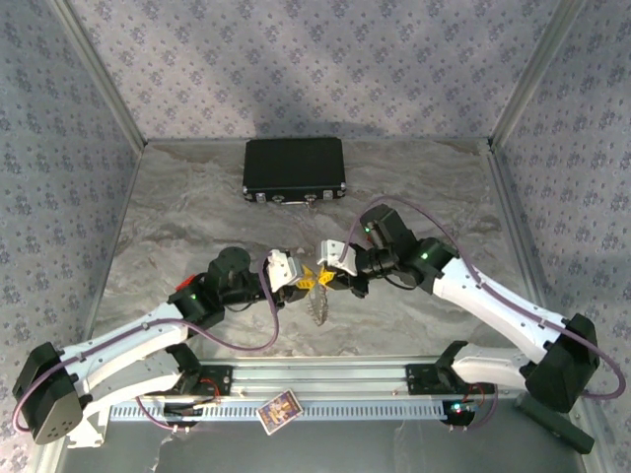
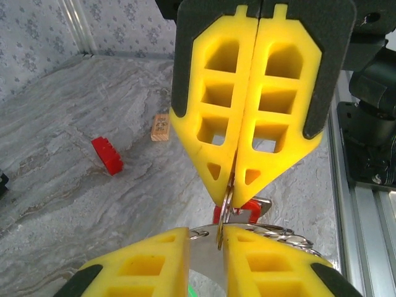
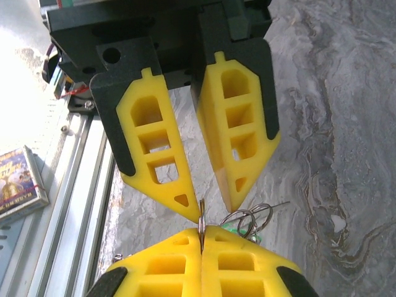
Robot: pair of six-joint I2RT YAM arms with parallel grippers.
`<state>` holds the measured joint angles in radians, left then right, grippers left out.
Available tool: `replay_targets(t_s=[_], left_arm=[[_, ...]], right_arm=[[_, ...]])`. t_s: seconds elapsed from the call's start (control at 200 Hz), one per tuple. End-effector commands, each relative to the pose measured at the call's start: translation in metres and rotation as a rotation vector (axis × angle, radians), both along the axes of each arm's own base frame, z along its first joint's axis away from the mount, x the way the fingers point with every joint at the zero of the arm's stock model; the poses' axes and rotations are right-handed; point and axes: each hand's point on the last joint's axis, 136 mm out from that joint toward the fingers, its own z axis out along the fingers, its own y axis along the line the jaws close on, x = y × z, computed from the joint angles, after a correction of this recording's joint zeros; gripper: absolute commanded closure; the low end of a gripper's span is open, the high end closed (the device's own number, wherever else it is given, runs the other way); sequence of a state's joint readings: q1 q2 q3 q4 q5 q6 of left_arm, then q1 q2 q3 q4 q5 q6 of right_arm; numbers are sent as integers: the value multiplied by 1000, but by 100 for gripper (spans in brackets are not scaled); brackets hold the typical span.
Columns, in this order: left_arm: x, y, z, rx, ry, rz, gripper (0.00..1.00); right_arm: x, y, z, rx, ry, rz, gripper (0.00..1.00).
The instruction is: Put the keys on the keyring
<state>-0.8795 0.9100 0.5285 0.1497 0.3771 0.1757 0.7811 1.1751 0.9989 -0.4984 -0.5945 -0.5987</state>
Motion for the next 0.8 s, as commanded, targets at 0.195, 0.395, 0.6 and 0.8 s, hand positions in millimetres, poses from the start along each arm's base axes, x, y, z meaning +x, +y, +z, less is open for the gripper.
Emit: replay_targets(t_s=[0.195, 0.395, 0.6, 0.8], left_arm=[[-6, -6, 25, -48, -44, -53, 91], [-7, -5, 23, -58, -46, -51, 100], [-4, -6, 26, -127, -55, -28, 100], [-3, -5, 25, -133, -66, -19, 100]], right_arm=[[-5, 8, 10, -20, -40, 55, 100], [8, -3, 17, 79, 10, -50, 71], [14, -18, 11, 181, 122, -178, 64], [18, -17, 10, 229, 240, -261, 63]])
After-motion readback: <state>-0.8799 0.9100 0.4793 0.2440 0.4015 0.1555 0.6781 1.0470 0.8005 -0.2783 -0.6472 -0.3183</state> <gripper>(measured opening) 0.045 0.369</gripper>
